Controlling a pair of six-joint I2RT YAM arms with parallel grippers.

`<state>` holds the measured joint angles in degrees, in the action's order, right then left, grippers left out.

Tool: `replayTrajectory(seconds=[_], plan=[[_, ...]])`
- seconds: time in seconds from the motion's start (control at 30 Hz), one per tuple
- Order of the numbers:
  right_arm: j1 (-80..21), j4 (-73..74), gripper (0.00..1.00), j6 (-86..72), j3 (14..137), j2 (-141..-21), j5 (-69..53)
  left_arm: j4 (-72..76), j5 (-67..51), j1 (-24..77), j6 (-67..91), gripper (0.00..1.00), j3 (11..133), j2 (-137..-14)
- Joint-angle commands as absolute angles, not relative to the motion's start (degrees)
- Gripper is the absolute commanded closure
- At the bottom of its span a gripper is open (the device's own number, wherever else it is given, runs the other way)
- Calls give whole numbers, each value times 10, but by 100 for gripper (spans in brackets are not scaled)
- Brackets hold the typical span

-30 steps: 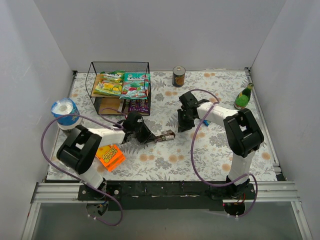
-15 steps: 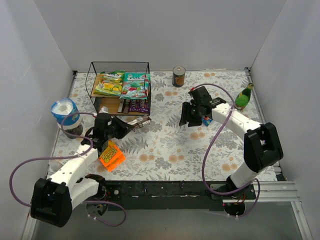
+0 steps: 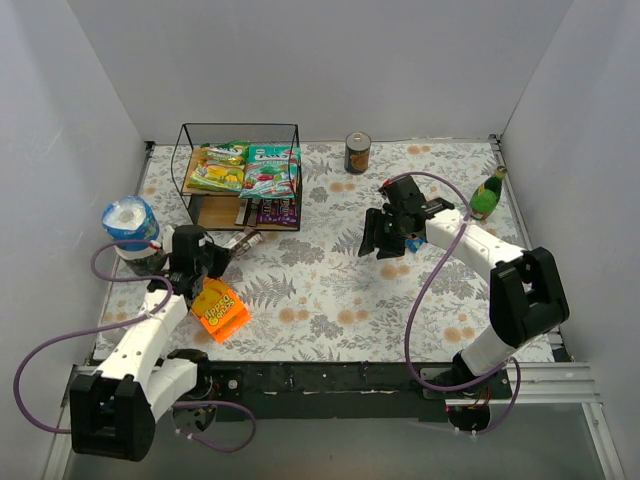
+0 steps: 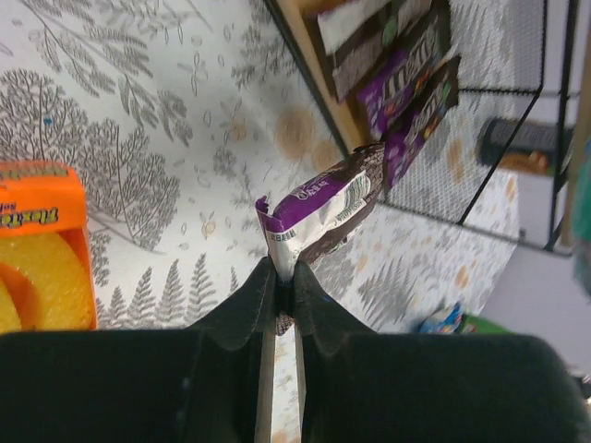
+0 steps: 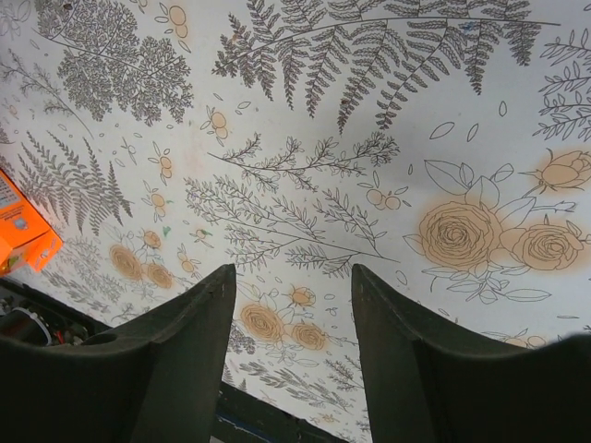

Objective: Place and organize the candy bags onto the shelf

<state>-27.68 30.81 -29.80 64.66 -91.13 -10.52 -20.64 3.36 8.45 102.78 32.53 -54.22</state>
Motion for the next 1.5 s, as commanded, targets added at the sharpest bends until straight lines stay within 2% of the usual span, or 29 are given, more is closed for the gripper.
replayTrajectory(seconds=[0.0, 0.17, 0.73, 1.13, 1.47], plan=[[-270, 309, 39, -298, 639, -882, -118, -158, 70, 42, 1082, 100, 366, -569], [-263, 308, 39, -297, 624, -868, -122, -102, 82, 16, 1145, 100, 372, -613], [-236, 305, 40, -288, 564, -815, -145, 105, 170, 18, 1321, 100, 381, -781], [-222, 304, 41, -283, 554, -814, -152, 111, 189, 34, 1368, 100, 446, -878], [-207, 301, 41, -278, 545, -816, -159, 160, 212, 53, 1384, 100, 428, -908]])
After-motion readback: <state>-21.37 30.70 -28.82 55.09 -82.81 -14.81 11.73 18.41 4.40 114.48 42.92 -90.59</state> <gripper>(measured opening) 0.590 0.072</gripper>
